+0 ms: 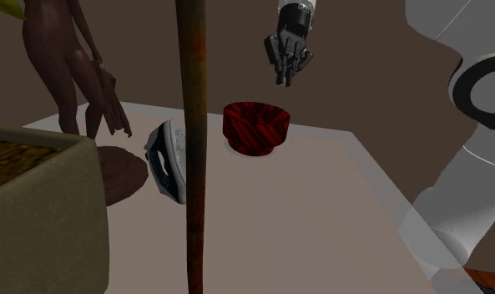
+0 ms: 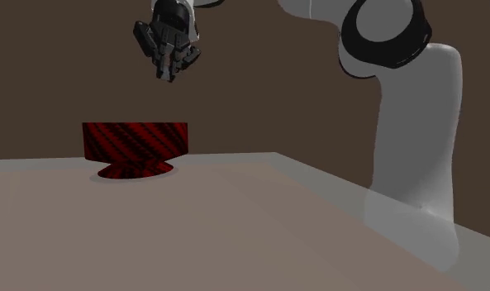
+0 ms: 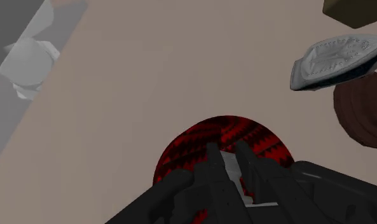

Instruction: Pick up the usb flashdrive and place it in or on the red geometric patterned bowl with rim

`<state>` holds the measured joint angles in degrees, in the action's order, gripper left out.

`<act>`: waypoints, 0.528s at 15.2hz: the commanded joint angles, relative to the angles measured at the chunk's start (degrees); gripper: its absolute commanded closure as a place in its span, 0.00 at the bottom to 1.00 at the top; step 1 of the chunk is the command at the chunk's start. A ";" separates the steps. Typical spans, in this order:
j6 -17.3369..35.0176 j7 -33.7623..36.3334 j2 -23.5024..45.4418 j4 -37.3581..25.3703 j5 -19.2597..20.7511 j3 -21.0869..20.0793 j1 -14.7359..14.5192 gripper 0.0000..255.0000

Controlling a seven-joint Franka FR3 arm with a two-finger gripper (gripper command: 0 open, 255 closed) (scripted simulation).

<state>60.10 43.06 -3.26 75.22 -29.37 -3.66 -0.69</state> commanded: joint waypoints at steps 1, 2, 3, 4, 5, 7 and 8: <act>-0.12 1.56 5.43 -6.21 -0.07 -0.66 -0.59 1.00; -0.53 2.48 8.32 -9.83 -0.10 -0.96 -0.90 1.00; -1.25 3.68 11.97 -14.61 -0.15 -1.32 -1.29 1.00; -0.23 3.06 11.14 -12.63 0.10 -1.28 -1.33 1.00; 0.75 2.47 10.36 -10.75 0.33 -1.25 -1.37 1.00; 2.64 1.39 8.97 -7.24 0.74 -1.21 -1.43 1.00; 3.55 0.88 8.34 -5.60 0.92 -1.20 -1.46 1.00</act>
<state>62.80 44.34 5.43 68.40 -28.64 -4.84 -2.08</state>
